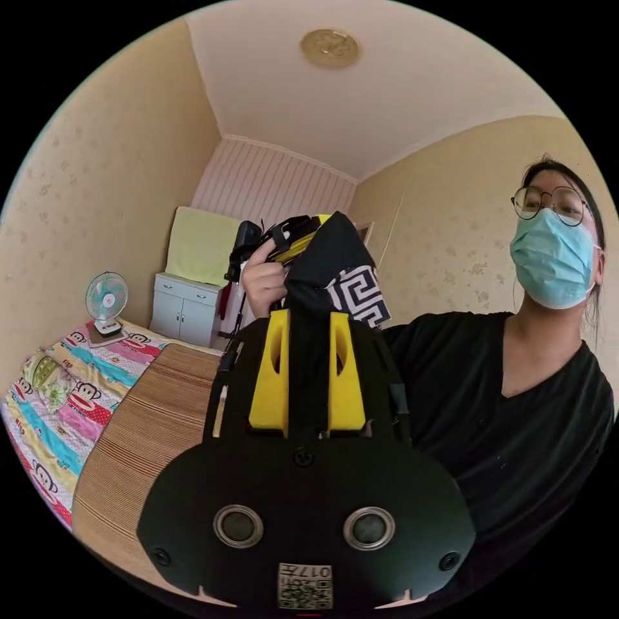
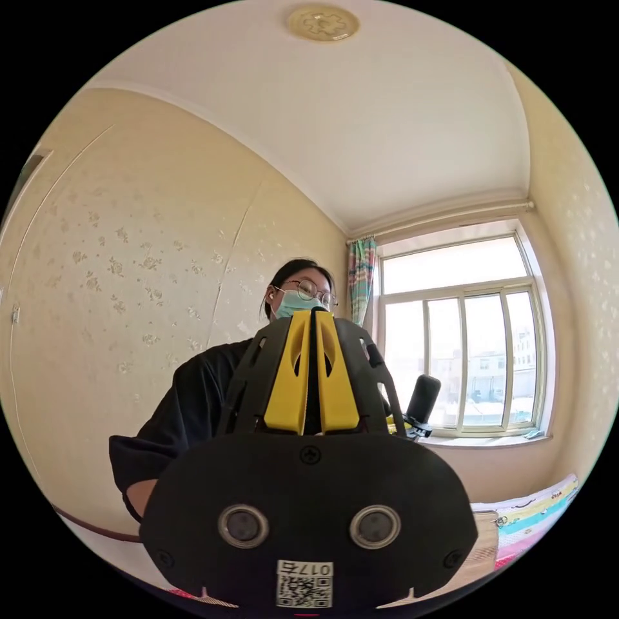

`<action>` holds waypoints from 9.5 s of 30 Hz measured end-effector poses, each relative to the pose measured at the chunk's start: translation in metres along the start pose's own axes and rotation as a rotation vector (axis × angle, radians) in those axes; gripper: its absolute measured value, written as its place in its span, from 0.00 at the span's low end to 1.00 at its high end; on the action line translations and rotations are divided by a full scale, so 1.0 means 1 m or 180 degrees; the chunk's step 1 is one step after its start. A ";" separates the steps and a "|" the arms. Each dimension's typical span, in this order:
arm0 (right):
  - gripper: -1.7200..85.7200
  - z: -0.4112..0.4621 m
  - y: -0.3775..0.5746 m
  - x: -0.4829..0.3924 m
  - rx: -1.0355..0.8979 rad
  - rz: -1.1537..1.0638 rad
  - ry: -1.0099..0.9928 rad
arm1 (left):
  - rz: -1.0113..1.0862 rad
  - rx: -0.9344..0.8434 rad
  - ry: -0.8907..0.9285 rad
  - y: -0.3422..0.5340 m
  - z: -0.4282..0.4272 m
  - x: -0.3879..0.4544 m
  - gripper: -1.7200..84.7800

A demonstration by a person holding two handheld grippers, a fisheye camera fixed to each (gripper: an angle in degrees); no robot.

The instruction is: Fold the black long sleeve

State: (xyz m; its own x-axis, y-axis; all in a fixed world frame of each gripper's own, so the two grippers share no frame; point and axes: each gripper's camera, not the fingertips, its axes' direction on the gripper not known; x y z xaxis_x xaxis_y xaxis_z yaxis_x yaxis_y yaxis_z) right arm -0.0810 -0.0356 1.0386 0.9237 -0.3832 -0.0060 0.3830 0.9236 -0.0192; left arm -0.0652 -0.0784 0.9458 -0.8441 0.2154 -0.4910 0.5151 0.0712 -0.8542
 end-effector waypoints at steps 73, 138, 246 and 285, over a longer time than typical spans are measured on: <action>0.12 -0.202 0.182 0.145 -0.0161 0.2125 0.3107 | -0.0285 0.1345 0.1564 -0.180 -0.208 -0.073 0.01; 0.04 -0.205 -0.152 0.091 0.0336 0.1690 0.3389 | -0.1671 0.0608 -0.1772 -0.346 -0.483 0.155 0.01; 0.11 -0.091 0.539 0.532 -0.2790 0.2555 0.2005 | -0.4530 -0.0684 -0.4154 -0.106 -0.859 0.393 0.02; 0.03 -0.346 0.431 0.400 0.1122 0.2429 0.2717 | -0.4113 0.2249 -0.3172 -0.055 -0.862 0.439 0.12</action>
State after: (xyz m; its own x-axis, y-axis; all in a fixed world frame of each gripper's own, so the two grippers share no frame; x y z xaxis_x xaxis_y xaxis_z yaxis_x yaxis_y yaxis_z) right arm 0.4491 0.2038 0.6816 0.6584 0.5019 -0.5609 -0.1544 0.8194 0.5520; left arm -0.3359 0.8518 0.9243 -0.5215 -0.2682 0.8100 -0.4156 -0.7493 -0.5156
